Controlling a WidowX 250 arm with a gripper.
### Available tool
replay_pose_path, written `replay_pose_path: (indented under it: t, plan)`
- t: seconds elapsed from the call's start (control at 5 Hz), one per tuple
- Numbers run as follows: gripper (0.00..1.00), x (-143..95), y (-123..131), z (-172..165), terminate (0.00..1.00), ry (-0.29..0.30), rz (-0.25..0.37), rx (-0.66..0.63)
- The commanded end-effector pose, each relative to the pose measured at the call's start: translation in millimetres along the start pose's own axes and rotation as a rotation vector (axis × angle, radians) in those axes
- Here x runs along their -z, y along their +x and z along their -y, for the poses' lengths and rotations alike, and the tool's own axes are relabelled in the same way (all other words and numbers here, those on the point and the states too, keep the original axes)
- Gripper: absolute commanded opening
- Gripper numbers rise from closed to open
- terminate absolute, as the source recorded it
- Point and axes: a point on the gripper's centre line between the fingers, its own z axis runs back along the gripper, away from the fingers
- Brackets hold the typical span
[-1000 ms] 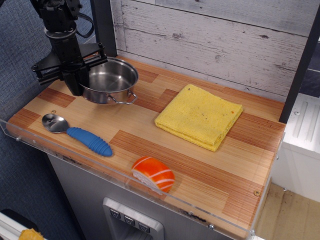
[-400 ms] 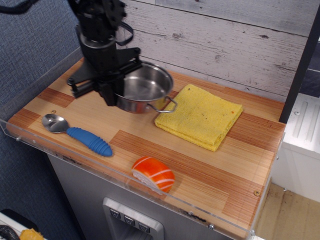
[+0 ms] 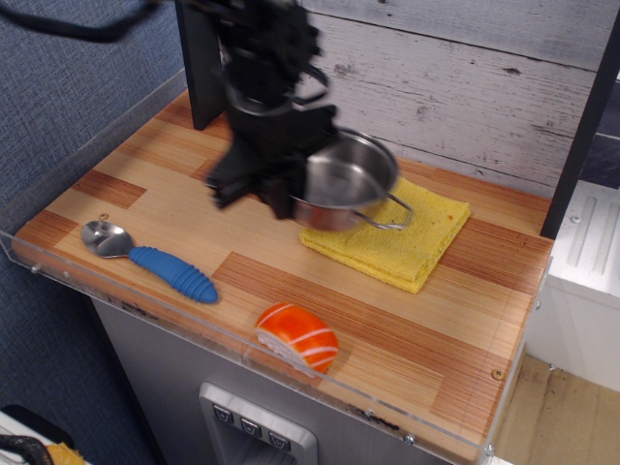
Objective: Place the pot on top of the cloth
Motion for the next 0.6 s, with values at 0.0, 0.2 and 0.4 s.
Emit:
replay_pose_path:
  t: [0.0,0.2,0.4]
  plan:
    - [0.0,6.4,-17.0,41.4,0.0,-0.008,0.029,-0.023]
    - [0.0,14.5,-17.5,41.3,0.0,0.013,0.018,-0.02]
    - [0.0,17.2,-14.9,40.2,0.0,0.02,0.024,-0.029]
